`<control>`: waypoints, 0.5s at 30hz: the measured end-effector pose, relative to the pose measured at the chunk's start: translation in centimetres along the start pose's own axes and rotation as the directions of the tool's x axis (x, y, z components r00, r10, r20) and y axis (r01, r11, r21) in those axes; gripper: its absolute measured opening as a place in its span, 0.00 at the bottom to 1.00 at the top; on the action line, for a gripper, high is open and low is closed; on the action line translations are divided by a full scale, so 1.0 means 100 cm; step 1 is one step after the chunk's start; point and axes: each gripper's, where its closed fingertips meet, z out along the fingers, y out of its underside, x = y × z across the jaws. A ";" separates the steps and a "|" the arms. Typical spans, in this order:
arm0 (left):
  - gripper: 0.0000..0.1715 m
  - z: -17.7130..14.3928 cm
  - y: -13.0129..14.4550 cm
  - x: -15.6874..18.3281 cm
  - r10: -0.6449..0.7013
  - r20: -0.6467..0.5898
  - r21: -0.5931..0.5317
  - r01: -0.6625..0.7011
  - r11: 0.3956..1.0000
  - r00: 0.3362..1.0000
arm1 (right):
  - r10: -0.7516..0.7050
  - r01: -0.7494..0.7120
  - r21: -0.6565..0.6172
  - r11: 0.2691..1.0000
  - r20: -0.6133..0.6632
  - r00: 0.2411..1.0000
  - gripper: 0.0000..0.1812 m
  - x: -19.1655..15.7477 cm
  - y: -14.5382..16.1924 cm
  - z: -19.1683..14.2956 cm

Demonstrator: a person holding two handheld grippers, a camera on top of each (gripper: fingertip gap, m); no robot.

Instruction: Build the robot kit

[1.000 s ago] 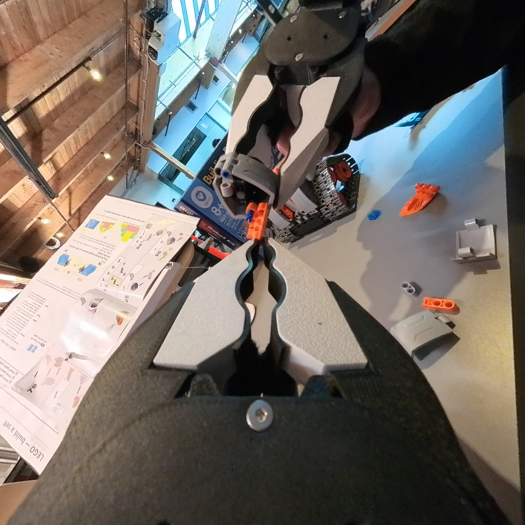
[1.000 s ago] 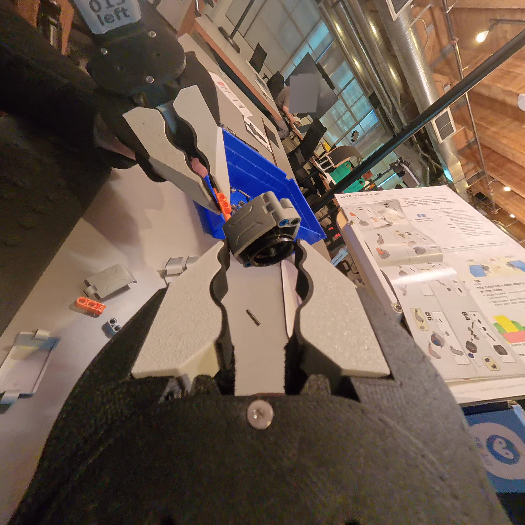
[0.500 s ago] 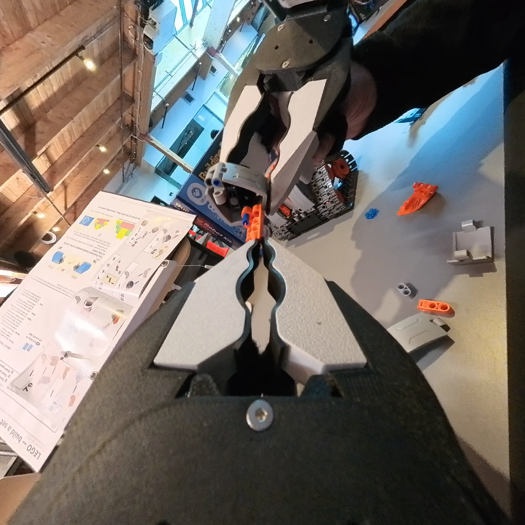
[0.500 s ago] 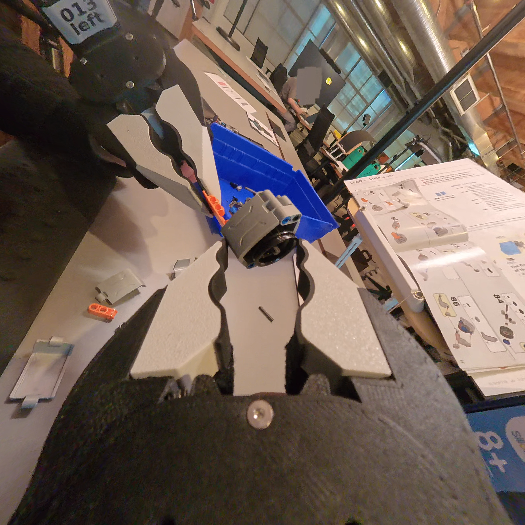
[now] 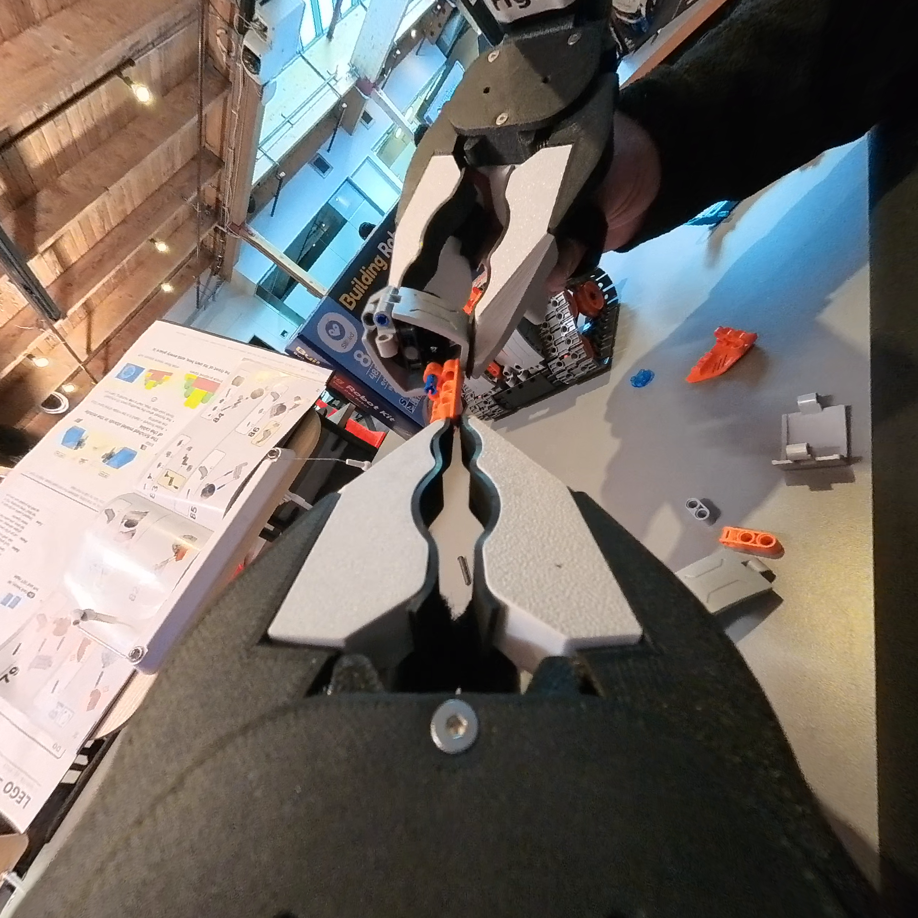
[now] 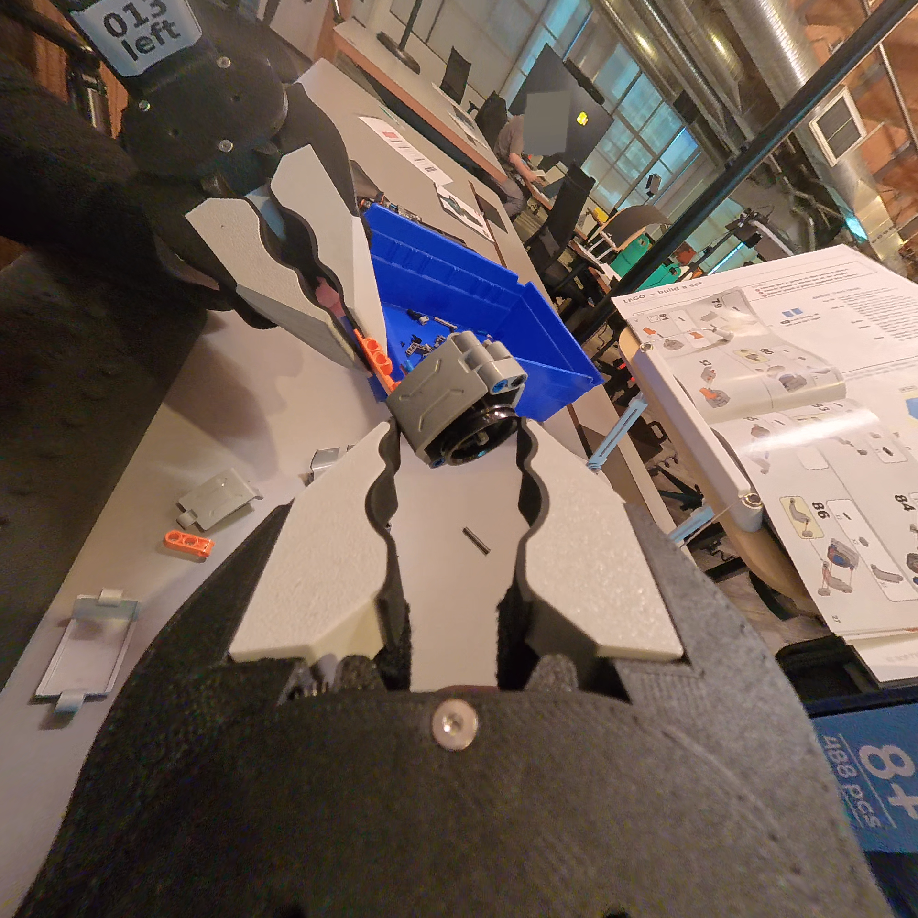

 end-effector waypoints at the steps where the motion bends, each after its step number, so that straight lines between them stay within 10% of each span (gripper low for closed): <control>1: 0.00 0.000 0.000 0.000 -0.003 -0.002 0.001 0.003 1.000 1.000 | 0.003 -0.003 0.000 1.000 0.000 1.000 0.25 0.000 0.000 0.000; 15: 0.12 -0.014 0.030 -0.012 -0.082 -0.012 -0.126 0.080 0.989 0.997 | 0.042 -0.041 -0.039 0.998 0.019 0.999 0.25 0.004 0.016 0.001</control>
